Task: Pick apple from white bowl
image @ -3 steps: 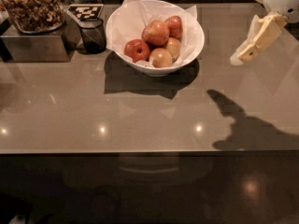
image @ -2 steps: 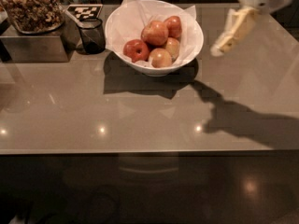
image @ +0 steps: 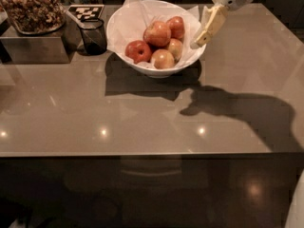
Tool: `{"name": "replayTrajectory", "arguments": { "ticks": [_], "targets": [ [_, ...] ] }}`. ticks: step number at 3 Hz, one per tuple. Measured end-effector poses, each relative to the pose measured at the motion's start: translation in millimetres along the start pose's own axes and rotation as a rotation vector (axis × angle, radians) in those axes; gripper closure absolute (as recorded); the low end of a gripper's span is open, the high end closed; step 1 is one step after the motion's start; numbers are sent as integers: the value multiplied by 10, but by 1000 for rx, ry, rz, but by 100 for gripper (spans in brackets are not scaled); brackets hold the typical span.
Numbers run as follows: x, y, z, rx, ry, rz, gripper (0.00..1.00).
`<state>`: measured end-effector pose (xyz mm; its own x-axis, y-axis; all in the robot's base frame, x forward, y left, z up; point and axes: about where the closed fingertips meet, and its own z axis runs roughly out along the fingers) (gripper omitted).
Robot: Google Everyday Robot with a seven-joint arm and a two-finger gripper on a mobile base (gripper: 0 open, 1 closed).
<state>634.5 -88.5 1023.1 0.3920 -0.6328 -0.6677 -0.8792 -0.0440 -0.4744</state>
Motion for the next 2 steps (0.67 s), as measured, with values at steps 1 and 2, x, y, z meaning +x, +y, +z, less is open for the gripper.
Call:
{"name": "replayTrajectory", "arguments": {
  "ticks": [1,2],
  "targets": [
    [16,-12,50,1,37,0,0],
    [82,-97,280,-43,77,-32,0]
  ]
}}
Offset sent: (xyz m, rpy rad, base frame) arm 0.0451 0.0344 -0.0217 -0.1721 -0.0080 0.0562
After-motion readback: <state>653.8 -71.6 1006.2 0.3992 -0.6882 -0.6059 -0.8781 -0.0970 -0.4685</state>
